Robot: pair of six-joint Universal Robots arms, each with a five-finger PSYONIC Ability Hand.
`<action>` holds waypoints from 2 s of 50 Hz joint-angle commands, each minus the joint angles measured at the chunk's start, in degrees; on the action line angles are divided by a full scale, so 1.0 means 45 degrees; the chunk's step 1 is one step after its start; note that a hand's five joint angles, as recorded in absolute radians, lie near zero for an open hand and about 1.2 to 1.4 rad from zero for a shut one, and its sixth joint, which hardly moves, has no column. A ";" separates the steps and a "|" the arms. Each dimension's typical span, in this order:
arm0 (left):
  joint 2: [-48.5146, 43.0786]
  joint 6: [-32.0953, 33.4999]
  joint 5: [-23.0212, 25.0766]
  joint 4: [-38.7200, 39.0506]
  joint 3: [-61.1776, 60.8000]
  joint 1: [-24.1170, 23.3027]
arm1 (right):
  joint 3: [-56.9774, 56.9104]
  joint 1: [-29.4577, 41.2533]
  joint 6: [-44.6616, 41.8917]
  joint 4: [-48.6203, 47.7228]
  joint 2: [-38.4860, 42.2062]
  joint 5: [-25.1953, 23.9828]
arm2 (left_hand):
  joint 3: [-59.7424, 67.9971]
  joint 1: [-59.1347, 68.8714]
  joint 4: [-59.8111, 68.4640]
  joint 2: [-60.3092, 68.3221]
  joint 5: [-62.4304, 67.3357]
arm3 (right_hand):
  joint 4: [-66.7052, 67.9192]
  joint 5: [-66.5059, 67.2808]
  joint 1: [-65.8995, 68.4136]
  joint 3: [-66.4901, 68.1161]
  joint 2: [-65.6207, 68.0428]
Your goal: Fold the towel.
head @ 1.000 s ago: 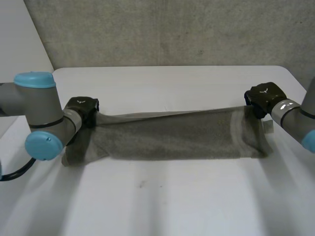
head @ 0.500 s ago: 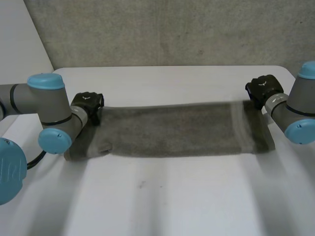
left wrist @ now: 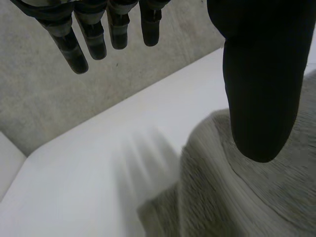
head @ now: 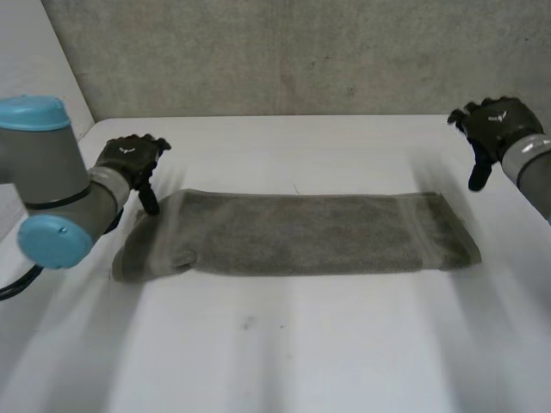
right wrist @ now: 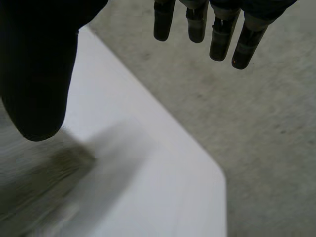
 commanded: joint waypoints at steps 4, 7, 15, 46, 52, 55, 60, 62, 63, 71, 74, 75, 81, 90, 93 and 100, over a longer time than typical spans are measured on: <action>0.1577 0.0014 0.0029 0.0660 -0.2932 0.0250 | 0.4787 -0.0968 -0.0111 0.0188 -0.1900 -0.2155 | 0.0082 0.0035 0.0077 0.0117 -0.0371 | 0.1726 0.1490 0.1636 0.1807 0.1795; 0.1442 0.0014 0.0048 0.0973 -0.3128 0.0445 | 0.5589 -0.1378 -0.0092 -0.0007 -0.1921 -0.3035 | 0.0082 0.0035 0.0077 0.0118 -0.0370 | 0.2403 0.2167 0.2312 0.2484 0.2472; 0.1051 -0.0026 0.0029 0.1169 -0.3168 0.0602 | 0.6413 -0.2102 -0.0092 -0.1508 -0.1005 -0.3781 | 0.0119 0.0072 0.0114 0.0155 -0.0333 | 0.4868 0.4632 0.4778 0.4950 0.4937; 0.0992 -0.0436 0.0028 0.1150 -0.3461 0.0563 | 0.6179 -0.2981 -0.0385 -0.2449 0.0228 -0.3742 | 0.0194 0.0147 0.0189 0.0230 -0.0258 | 0.9508 0.9271 0.9417 0.9589 0.9577; 0.0992 -0.0436 0.0028 0.1130 -0.3480 0.0583 | 0.6374 -0.3020 -0.0385 -0.2429 0.0072 -0.3879 | 0.0194 0.0147 0.0189 0.0230 -0.0258 | 0.8947 0.8710 0.8856 0.9028 0.9016; 0.1011 -0.0436 0.0028 0.1111 -0.3500 0.0563 | 0.6413 -0.3001 -0.0365 -0.2488 0.0072 -0.3879 | 0.0194 0.0147 0.0189 0.0230 -0.0258 | 0.9243 0.9007 0.9153 0.9325 0.9312; 0.1031 -0.0436 0.0028 0.1111 -0.3558 0.0563 | 0.6472 -0.3001 -0.0346 -0.2605 0.0091 -0.3859 | 0.0194 0.0147 0.0189 0.0230 -0.0258 | 1.2049 1.1813 1.1959 1.2131 1.2118; 0.1031 -0.0436 0.0028 0.1111 -0.3558 0.0563 | 0.6472 -0.3001 -0.0287 -0.2722 0.0091 -0.3859 | 0.0194 0.0147 0.0189 0.0230 -0.0258 | 1.3844 1.3607 1.3753 1.3925 1.3913; 0.1031 -0.0436 0.0028 0.1111 -0.3578 0.0563 | 0.6472 -0.3001 -0.0249 -0.2838 0.0110 -0.3859 | 0.0194 0.0147 0.0189 0.0230 -0.0258 | 1.5533 1.5296 1.5442 1.5614 1.5602; 0.1050 -0.0436 0.0028 0.1111 -0.3636 0.0563 | 0.6394 -0.3372 -0.0170 -0.3250 0.0091 -0.3625 | 0.0194 0.0147 0.0189 0.0230 -0.0258 | 1.5550 1.5313 1.5459 1.5631 1.5619; 0.1089 -0.0436 0.0028 0.1111 -0.3714 0.0563 | 0.6219 -0.3955 -0.0228 -0.3230 0.0111 -0.3430 | 0.0194 0.0147 0.0189 0.0230 -0.0258 | 1.5550 1.5313 1.5459 1.5631 1.5619; 0.1109 -0.0436 0.0028 0.1111 -0.3734 0.0544 | 0.6160 -0.4287 -0.0325 -0.3211 0.0091 -0.3352 | 0.0194 0.0147 0.0189 0.0230 -0.0258 | 1.5550 1.5313 1.5459 1.5631 1.5619; 0.1167 -0.0436 0.0028 0.1072 -0.3832 0.0485 | 0.5730 -0.5521 -0.0404 -0.3133 0.0032 -0.3429 | 0.0194 0.0147 0.0189 0.0230 -0.0258 | 1.5550 1.5313 1.5459 1.5631 1.5619; 0.1265 -0.0436 0.0009 0.1052 -0.3910 0.0388 | 0.4579 -0.6966 -0.0989 -0.2880 -0.0319 -0.3468 | 0.0157 0.0110 0.0152 0.0192 -0.0295 | 1.5550 1.5313 1.5459 1.5631 1.5619; 0.1343 -0.0455 0.0009 0.1052 -0.3910 0.0387 | 0.4208 -0.6676 -0.0952 -0.2568 -0.0474 -0.3488 | 0.0194 0.0147 0.0189 0.0229 -0.0258 | 1.5550 1.5313 1.5459 1.5631 1.5619; 0.1480 -0.0494 0.0009 0.1033 -0.3910 0.0348 | 0.2394 -0.1702 0.0510 -0.2039 -0.1120 -0.3293 | 0.0157 0.0110 0.0152 0.0192 -0.0295 | 1.5550 1.5313 1.5459 1.5631 1.5619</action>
